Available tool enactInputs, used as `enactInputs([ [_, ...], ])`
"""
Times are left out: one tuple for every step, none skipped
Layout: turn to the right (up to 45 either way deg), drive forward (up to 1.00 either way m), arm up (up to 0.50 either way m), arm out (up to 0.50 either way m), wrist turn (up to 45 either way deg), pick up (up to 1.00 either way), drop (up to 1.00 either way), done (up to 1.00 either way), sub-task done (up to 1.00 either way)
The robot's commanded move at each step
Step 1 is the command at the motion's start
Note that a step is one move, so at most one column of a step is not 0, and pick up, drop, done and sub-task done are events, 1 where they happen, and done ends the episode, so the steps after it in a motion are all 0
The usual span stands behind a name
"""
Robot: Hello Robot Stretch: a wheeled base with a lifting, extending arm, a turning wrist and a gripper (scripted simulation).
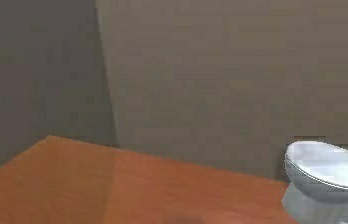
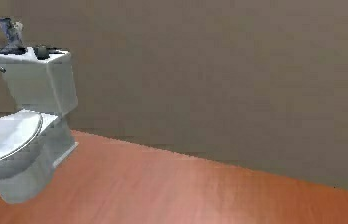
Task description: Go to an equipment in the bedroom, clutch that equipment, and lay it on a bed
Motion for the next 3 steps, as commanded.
enactInputs([
  [-45.0, 0.0, 0.0, 0.0, 0.0, 0.0, 0.0, 0.0, 0.0],
  [0.0, 0.9, 0.0, 0.0, 0.0, 0.0, 0.0, 0.0, 0.0],
  [-27.0, 0.0, 0.0, 0.0, 0.0, 0.0, 0.0, 0.0, 0.0],
])
